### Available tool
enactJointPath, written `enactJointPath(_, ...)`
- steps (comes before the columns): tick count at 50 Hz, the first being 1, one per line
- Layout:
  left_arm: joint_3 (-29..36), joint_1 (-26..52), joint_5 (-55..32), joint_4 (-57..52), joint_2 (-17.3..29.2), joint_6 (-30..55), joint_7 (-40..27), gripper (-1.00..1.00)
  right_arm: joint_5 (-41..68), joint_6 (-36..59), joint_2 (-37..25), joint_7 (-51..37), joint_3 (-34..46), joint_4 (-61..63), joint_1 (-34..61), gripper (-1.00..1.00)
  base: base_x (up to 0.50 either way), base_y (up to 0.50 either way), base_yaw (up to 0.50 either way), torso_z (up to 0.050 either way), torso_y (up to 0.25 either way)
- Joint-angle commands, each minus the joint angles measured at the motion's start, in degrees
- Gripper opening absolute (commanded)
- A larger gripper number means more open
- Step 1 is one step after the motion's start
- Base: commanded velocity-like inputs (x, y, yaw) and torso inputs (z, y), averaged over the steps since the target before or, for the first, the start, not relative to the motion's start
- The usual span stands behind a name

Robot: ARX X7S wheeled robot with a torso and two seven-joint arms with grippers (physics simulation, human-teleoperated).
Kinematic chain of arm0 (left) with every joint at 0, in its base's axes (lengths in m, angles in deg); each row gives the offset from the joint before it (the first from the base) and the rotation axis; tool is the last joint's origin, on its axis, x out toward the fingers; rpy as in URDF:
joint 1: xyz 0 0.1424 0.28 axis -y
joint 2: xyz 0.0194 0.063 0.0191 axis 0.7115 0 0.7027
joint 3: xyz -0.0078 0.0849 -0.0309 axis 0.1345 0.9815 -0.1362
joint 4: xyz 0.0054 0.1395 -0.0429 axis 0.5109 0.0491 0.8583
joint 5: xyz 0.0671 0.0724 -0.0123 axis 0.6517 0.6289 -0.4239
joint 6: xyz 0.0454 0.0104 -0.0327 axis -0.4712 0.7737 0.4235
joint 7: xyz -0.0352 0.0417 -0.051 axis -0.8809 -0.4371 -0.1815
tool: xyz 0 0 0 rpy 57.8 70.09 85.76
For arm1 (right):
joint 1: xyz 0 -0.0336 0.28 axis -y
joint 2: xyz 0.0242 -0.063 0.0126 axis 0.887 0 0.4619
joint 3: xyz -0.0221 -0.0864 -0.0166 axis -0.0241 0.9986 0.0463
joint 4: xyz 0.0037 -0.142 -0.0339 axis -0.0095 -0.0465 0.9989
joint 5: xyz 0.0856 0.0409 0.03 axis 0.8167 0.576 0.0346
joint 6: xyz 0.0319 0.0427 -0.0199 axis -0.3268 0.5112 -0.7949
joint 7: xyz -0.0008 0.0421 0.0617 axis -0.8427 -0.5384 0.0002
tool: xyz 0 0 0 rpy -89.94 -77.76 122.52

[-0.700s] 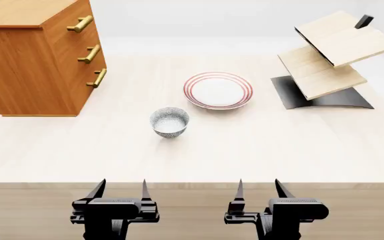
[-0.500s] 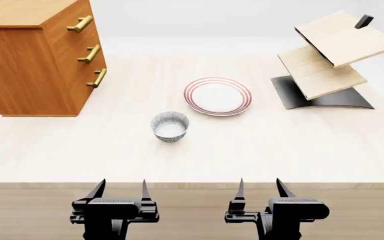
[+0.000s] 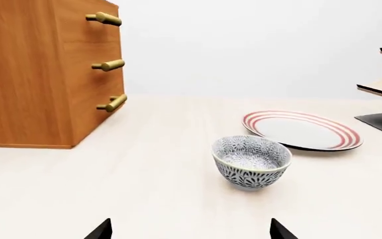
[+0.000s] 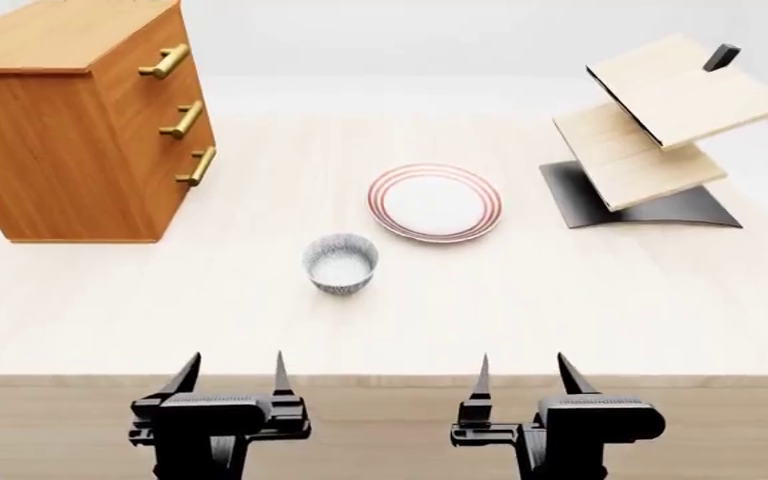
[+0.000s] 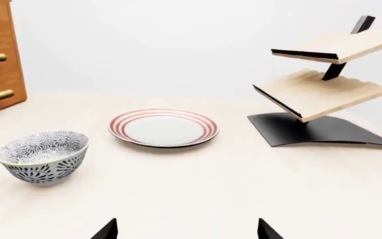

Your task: Open the top drawer of the cabinet and put the bowl in it.

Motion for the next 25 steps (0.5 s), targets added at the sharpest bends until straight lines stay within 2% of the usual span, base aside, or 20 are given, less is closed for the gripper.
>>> enactJointPath(1,0.7,0.2,-0.9,-1.3,1.2,1.1,-1.2,1.00,0.4,0.7,-1.0,-1.3,1.1,1.9,-0.5,1.00,0.00,0.00,0.00,0.050,0.023)
enactJointPath(14,1.0,1.6,-1.5,-6.8,3.3,5.6,-2.4,1.00,0.1,4.1,-2.9,-2.6,1.8,7.4,-0.9,1.00,0.00,0.00,0.00,0.050,0.023)
enactJointPath(25,0.7,4.1,-4.7,-16.8,5.7,15.0,-1.8,1.00,-1.4,14.1,-5.4,-3.2,2.2,19.1,0.4,1.00,0.00,0.00,0.00,0.050,0.022)
